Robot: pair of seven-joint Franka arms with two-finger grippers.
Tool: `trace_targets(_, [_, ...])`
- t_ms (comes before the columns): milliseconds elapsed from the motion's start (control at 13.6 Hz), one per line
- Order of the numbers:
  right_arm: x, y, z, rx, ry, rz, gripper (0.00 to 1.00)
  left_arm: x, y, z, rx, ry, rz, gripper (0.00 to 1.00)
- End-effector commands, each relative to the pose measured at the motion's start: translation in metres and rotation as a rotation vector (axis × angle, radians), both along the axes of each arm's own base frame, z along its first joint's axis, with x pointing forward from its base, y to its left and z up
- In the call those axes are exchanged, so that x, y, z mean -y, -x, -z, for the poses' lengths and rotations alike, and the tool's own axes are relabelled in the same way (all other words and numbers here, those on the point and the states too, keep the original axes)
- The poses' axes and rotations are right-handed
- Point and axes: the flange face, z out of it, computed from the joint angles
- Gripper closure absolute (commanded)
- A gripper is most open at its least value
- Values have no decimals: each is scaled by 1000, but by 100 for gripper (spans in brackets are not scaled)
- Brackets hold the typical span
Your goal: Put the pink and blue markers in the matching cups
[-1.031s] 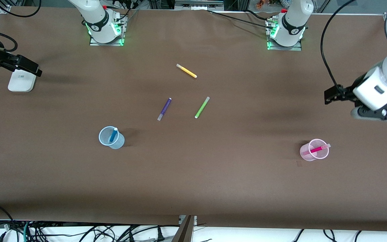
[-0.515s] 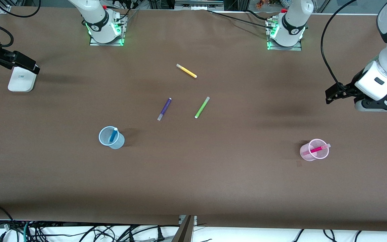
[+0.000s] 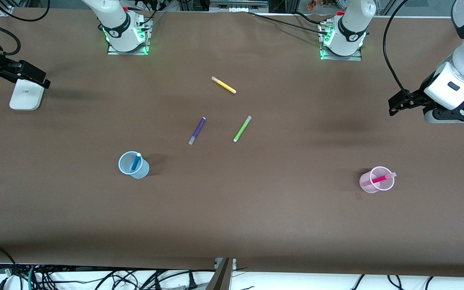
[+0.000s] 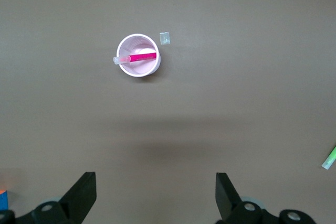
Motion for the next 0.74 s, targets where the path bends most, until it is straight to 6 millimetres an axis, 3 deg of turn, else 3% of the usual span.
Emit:
trace_targets(0, [0,2,-6,0,-13,-6,1,7,0,-13,7,9,14,0])
trace_targets(663, [0,2,-6,-2,-13,-6,1,20,-1,-16,2,7,35,0])
